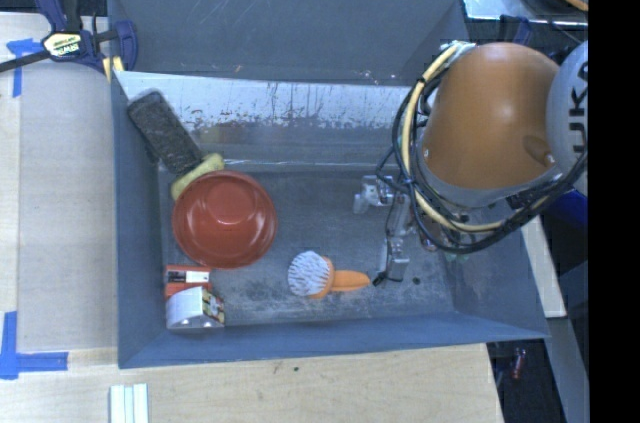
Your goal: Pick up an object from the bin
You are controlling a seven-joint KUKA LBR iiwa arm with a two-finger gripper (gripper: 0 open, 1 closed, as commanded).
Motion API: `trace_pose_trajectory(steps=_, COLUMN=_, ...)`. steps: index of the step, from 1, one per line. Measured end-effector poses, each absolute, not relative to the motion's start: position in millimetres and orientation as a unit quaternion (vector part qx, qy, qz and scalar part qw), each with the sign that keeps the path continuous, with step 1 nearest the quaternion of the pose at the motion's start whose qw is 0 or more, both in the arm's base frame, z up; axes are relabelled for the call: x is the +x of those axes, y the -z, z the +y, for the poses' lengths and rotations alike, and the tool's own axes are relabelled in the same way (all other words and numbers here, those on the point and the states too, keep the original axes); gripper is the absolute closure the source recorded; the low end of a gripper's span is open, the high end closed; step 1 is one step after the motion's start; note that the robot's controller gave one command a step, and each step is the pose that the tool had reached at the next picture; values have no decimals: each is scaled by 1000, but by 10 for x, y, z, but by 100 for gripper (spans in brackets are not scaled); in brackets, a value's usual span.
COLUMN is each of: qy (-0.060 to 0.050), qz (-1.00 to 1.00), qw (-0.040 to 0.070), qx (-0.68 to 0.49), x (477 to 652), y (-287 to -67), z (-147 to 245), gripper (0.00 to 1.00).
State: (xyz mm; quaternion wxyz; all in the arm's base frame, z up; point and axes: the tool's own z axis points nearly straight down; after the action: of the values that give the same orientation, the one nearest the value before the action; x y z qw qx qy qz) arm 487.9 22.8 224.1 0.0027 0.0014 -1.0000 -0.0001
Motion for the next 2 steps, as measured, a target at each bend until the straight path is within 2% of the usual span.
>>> trace_pose_trajectory(steps=1, qy=0, qz=-1000, qw=-2, qx=1, x=4892, y=-2286, z=225, gripper=0)
trace_pose_trajectory(steps=2, qy=0, qz=-1000, qw=-3, qx=-16, x=5057, y=-750, z=202, gripper=0)
